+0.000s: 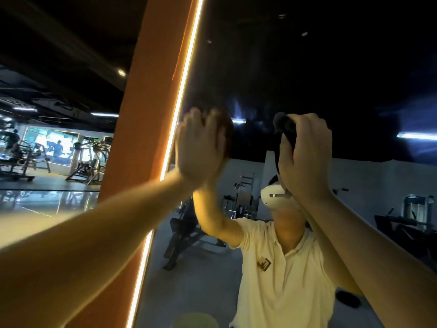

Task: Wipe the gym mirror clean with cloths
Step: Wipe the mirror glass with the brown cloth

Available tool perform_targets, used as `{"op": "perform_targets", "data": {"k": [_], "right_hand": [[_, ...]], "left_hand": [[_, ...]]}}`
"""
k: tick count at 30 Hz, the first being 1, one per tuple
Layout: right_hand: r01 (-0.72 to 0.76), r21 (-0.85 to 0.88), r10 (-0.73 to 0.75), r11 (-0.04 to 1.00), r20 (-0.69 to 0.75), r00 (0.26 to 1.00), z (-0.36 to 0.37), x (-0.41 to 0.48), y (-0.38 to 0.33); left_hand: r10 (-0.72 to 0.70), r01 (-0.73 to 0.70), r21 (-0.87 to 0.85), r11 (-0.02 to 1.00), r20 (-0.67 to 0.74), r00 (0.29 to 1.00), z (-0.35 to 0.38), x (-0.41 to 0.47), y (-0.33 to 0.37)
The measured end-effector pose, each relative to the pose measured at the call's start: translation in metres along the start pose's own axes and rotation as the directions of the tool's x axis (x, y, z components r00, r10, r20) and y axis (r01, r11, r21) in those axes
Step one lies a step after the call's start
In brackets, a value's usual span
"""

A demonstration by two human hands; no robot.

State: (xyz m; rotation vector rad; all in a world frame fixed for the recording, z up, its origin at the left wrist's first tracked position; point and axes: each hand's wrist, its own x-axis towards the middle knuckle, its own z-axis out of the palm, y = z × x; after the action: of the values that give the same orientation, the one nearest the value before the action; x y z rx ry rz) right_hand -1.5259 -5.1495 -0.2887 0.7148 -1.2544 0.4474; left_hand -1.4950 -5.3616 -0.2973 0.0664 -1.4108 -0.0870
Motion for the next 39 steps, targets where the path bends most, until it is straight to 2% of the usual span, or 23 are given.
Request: {"op": "perform_targets", "data": {"k": [3, 5, 7, 8, 11, 12, 14, 16, 18, 20, 22, 23, 24, 25, 26, 27, 28, 30, 32, 34, 36, 38, 39], "right_hand": [[0.02, -0.055, -0.019, 0.998, 0.026, 0.999, -0.001, 0.0, 0.0], [0.038, -0.104, -0.032, 0.994, 0.053, 0.998, -0.002, -0.001, -0.001], [0.031, -0.102, -0.024, 0.994, 0.07, 0.997, -0.004, -0.004, -0.004], [0.031, -0.089, -0.024, 0.996, 0.08, 0.997, -0.007, -0.009, -0.006], [0.107, -0.052, -0.098, 0.993, 0.148, 0.984, -0.026, -0.043, -0.019], [0.137, -0.03, -0.129, 0.99, 0.184, 0.974, -0.033, -0.059, -0.023], [0.172, 0.016, -0.171, 0.985, 0.245, 0.954, -0.048, -0.091, -0.032], [0.191, 0.015, -0.187, 0.982, 0.297, 0.936, -0.057, -0.117, -0.038], [0.196, 0.006, -0.186, 0.981, 0.341, 0.922, -0.058, -0.135, -0.041], [0.197, -0.005, -0.18, 0.98, 0.387, 0.905, -0.057, -0.148, -0.042], [0.178, -0.025, -0.153, 0.984, 0.407, 0.901, -0.056, -0.154, -0.042], [0.153, -0.036, -0.126, 0.988, 0.403, 0.906, -0.054, -0.155, -0.042], [0.127, -0.042, -0.1, 0.991, 0.396, 0.913, -0.052, -0.156, -0.042], [0.1, -0.047, -0.074, 0.994, 0.388, 0.919, -0.05, -0.156, -0.044], [0.075, -0.05, -0.051, 0.996, 0.381, 0.923, -0.049, -0.156, -0.047], [0.06, -0.049, -0.037, 0.997, 0.378, 0.925, -0.048, -0.156, -0.049], [0.052, -0.047, -0.031, 0.998, 0.377, 0.926, -0.048, -0.157, -0.051], [0.042, -0.046, -0.022, 0.998, 0.376, 0.926, -0.049, -0.159, -0.051], [0.035, -0.037, -0.018, 0.999, 0.384, 0.923, -0.051, -0.16, -0.051], [0.028, -0.028, -0.014, 0.999, 0.4, 0.916, -0.052, -0.162, -0.053], [0.031, -0.016, -0.022, 0.999, 0.418, 0.908, -0.055, -0.164, -0.056], [0.052, -0.014, -0.04, 0.999, 0.442, 0.896, -0.059, -0.167, -0.056], [0.067, -0.012, -0.054, 0.998, 0.46, 0.886, -0.062, -0.167, -0.054]], "left_hand": [[0.43, -0.401, -0.181, 0.898, 0.167, 0.887, -0.026, -0.109, 0.013], [0.721, -0.685, -0.231, 0.691, 0.29, 0.629, -0.035, -0.133, -0.011], [0.861, -0.877, -0.188, 0.442, 0.363, 0.356, -0.038, -0.108, -0.031], [0.837, -0.865, -0.193, 0.464, 0.415, 0.356, -0.04, -0.09, -0.039], [0.455, -0.505, 0.106, 0.857, 0.307, 0.836, -0.04, -0.062, -0.068], [0.286, -0.325, 0.184, 0.928, 0.211, 0.935, -0.037, -0.066, -0.072], [0.045, -0.058, 0.159, 0.986, 0.081, 0.996, -0.028, -0.096, -0.059], [0.113, -0.11, -0.024, 0.994, 0.137, 0.984, -0.032, -0.148, -0.037], [0.452, -0.443, -0.103, 0.891, 0.302, 0.839, -0.048, -0.214, -0.034], [0.734, -0.753, -0.134, 0.644, 0.386, 0.559, -0.063, -0.252, -0.053], [0.879, -0.907, -0.21, 0.365, 0.399, 0.261, -0.064, -0.22, -0.065], [0.893, -0.901, -0.262, 0.346, 0.387, 0.23, -0.061, -0.187, -0.065], [0.88, -0.902, -0.206, 0.379, 0.383, 0.282, -0.053, -0.154, -0.067], [0.811, -0.863, -0.057, 0.502, 0.377, 0.447, -0.044, -0.117, -0.072], [0.649, -0.708, 0.116, 0.697, 0.32, 0.691, -0.036, -0.083, -0.079], [0.44, -0.487, 0.224, 0.844, 0.232, 0.868, -0.036, -0.056, -0.083], [0.252, -0.282, 0.24, 0.929, 0.151, 0.956, -0.032, -0.042, -0.085], [0.064, -0.085, 0.194, 0.977, 0.11, 0.992, -0.023, -0.051, -0.065], [0.11, -0.115, 0.053, 0.992, 0.082, 0.99, -0.023, -0.097, -0.042], [0.372, -0.373, -0.025, 0.928, 0.156, 0.915, -0.035, -0.17, -0.036], [0.706, -0.73, -0.04, 0.682, 0.298, 0.643, -0.056, -0.247, -0.042], [0.848, -0.938, -0.111, 0.329, 0.472, 0.242, -0.057, -0.286, -0.068], [0.768, -0.947, -0.057, 0.317, 0.602, 0.221, -0.064, -0.272, -0.076]]}}
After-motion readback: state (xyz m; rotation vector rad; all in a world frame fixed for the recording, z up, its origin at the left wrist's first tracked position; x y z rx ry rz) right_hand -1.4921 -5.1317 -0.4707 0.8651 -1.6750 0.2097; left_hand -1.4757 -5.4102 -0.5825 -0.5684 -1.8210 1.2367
